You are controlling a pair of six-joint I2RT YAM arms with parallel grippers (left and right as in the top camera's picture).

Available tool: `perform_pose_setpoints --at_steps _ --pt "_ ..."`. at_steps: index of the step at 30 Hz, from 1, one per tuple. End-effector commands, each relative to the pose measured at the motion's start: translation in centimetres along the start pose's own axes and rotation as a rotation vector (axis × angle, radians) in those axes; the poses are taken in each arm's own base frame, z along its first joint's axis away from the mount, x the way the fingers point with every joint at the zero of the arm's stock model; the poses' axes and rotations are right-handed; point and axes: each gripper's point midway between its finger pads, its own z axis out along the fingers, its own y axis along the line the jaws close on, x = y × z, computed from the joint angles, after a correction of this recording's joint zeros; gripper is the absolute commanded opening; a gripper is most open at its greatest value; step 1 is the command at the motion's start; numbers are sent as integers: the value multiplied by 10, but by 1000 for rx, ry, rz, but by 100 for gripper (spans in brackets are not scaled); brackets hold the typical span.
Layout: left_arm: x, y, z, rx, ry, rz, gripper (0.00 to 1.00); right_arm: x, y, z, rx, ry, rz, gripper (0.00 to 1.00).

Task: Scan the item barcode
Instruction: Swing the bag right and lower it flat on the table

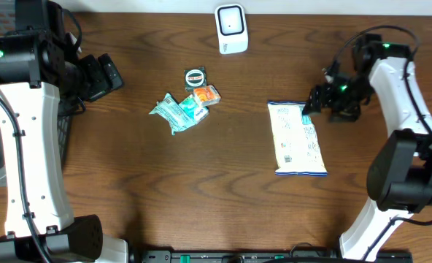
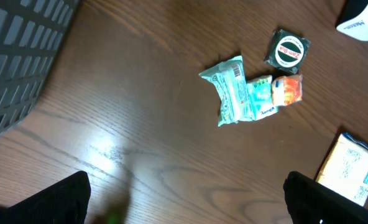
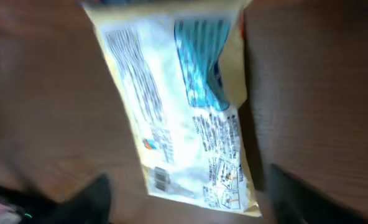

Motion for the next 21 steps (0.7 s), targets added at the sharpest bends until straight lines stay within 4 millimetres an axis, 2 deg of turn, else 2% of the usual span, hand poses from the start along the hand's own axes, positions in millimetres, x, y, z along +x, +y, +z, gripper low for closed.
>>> perform_pose_setpoints --at_steps 1,2,4,6,10,12,16,19,21 --pt "-1 1 -5 -1 -15 1 98 26 -12 27 119 103 4 48" --pt "-1 1 -5 -1 -15 1 98 35 -15 36 151 132 20 43" --pt "-1 1 -5 -1 -15 1 98 42 -17 46 174 155 28 41" --pt "-1 1 -5 -1 -15 1 98 52 -16 65 183 175 36 38" --pt "-1 1 -5 -1 -15 1 98 51 -9 96 191 130 61 21" --pt "-1 1 -5 -1 -15 1 98 43 -3 106 189 83 73 18" --pt "-1 1 -5 -1 -15 1 98 4 26 115 142 -82 40 22" --pt "-1 1 -5 -1 -15 1 98 -17 43 107 120 -157 -18 26" --pt "-1 1 -5 -1 -15 1 98 -26 51 93 115 -172 -26 26"
